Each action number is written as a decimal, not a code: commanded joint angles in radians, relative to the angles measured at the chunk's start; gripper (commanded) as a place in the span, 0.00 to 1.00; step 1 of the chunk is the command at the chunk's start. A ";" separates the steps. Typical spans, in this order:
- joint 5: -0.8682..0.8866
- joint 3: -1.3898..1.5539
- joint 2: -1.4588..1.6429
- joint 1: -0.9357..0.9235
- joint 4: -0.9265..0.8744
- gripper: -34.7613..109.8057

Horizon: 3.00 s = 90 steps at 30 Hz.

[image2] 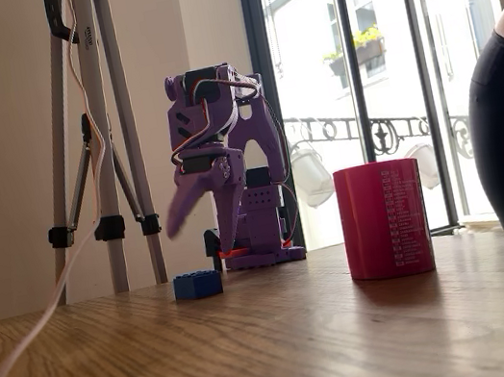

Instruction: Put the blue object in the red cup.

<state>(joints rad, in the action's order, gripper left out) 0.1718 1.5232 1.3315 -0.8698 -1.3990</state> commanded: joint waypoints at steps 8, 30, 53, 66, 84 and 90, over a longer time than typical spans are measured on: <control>0.147 -0.072 -0.176 -0.018 0.049 0.58; 0.153 -0.201 -0.183 -0.150 0.049 0.25; -0.158 -0.575 0.328 0.291 -0.149 0.25; -0.199 -0.339 0.314 0.637 -0.067 0.25; -0.284 -0.310 0.199 0.583 0.107 0.25; -0.285 -0.298 0.190 0.571 0.121 0.25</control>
<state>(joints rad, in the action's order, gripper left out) -0.1074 1.2379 1.5002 -0.2853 -1.2947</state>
